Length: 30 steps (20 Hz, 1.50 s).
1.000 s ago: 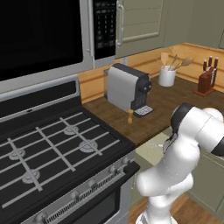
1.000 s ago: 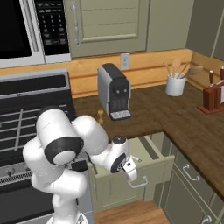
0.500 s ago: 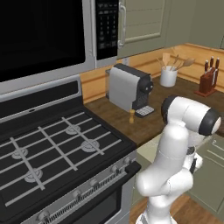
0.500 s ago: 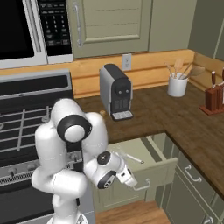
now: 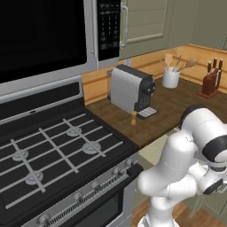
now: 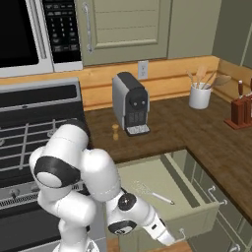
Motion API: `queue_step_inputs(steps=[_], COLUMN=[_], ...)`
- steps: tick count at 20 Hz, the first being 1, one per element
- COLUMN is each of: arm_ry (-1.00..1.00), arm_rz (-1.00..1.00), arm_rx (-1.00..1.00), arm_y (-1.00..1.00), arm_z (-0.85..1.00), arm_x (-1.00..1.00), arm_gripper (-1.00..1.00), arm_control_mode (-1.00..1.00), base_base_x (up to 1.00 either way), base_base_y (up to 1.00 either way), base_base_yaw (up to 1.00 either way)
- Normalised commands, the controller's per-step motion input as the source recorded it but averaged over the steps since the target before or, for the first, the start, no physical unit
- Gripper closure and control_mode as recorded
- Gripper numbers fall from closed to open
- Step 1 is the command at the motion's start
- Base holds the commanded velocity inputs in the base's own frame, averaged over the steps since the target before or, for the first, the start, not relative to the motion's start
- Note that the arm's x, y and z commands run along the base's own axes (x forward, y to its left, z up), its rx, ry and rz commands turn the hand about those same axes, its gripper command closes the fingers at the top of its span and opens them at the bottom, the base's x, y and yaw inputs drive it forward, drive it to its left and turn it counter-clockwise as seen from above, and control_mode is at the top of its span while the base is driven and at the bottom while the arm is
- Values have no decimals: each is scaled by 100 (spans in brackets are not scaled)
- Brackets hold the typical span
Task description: Pick the whisk from the drawer and place it on the counter.
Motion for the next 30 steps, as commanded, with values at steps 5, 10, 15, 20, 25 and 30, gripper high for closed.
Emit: queue_step_inputs(steps=[5,10,15,20,25,30], arm_ry=[54,7,-13,-2,0,-6], arm_rz=[-1,0,0,0,-3,-2], arm_rx=[12,27,18,4,6,10], arm_y=[-99,-28,-34,-58,-55,-40], arm_z=[73,100,100,100,100,100], arm_x=[-95,7,27,0,-11,0], arm_gripper=[-100,-100,-100,-100,-100,-100], arm_control_mode=[-100,-100,-100,-100,-100,-100], base_base_x=[0,0,0,0,0,0], base_base_y=[0,0,0,0,0,0], base_base_yaw=[0,0,0,0,0,0])
